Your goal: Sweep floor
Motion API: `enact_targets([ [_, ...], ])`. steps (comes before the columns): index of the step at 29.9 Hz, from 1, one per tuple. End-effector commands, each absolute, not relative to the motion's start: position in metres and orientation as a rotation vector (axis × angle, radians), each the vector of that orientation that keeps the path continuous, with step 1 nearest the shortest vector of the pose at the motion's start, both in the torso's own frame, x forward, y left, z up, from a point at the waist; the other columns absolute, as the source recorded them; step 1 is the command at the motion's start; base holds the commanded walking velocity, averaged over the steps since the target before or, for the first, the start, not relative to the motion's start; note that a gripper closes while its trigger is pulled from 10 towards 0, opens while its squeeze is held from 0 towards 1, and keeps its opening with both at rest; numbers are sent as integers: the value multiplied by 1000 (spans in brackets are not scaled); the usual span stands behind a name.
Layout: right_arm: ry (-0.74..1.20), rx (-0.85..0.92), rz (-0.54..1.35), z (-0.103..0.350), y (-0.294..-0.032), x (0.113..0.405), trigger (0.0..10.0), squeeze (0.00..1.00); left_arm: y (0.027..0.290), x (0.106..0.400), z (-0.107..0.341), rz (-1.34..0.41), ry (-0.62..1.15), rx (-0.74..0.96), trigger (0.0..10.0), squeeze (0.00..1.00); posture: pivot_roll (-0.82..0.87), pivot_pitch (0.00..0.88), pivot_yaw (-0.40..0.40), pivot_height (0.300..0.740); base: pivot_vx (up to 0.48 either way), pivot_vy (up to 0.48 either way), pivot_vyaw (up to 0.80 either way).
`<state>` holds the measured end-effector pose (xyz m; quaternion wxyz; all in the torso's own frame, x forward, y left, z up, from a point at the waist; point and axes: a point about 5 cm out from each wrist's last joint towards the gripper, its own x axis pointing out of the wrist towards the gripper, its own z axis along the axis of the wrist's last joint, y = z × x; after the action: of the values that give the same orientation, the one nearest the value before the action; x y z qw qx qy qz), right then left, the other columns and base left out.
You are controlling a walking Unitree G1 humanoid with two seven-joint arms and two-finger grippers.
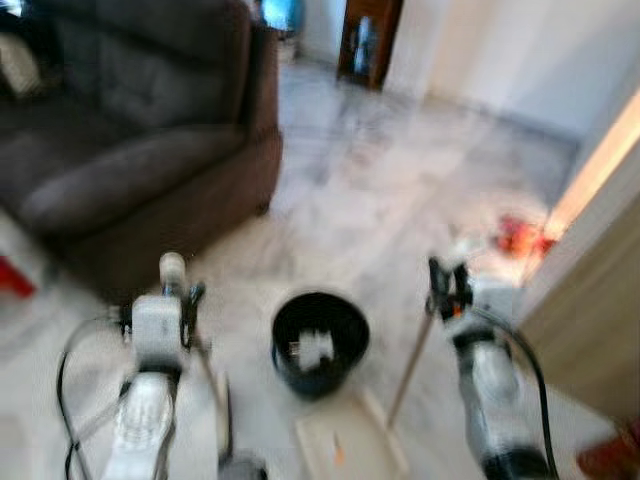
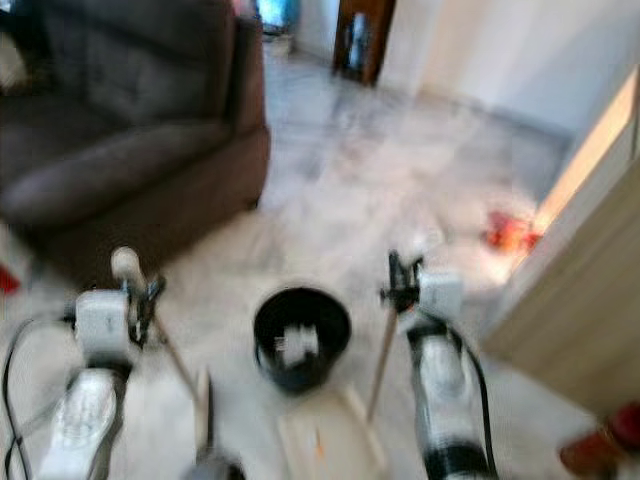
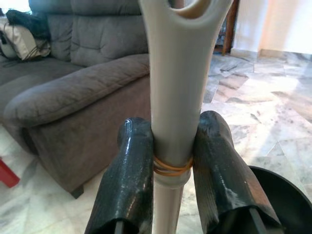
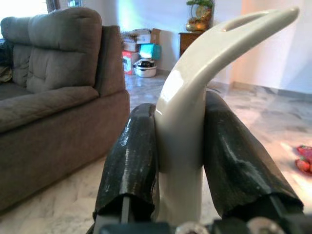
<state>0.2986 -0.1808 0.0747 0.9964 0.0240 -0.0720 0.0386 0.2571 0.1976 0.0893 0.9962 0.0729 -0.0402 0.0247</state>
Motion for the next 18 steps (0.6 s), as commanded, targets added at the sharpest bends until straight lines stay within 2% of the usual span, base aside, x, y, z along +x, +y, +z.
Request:
enact_targets([
  [1, -190, 46, 73, 86, -182, 303, 10000, 0, 193, 262, 100, 35, -132, 137, 10000, 0, 108, 0, -79, 740, -296, 0, 0],
  [15, -183, 42, 74, 87, -184, 306, 10000, 0, 190, 266, 102, 34, -143, 129, 10000, 0, 104, 0, -90, 740, -295, 0, 0],
  [18, -183, 39, 72, 88, -184, 306, 10000, 0, 189, 267, 101, 37, -140, 136, 10000, 0, 102, 0, -90, 740, 0, 0, 0],
])
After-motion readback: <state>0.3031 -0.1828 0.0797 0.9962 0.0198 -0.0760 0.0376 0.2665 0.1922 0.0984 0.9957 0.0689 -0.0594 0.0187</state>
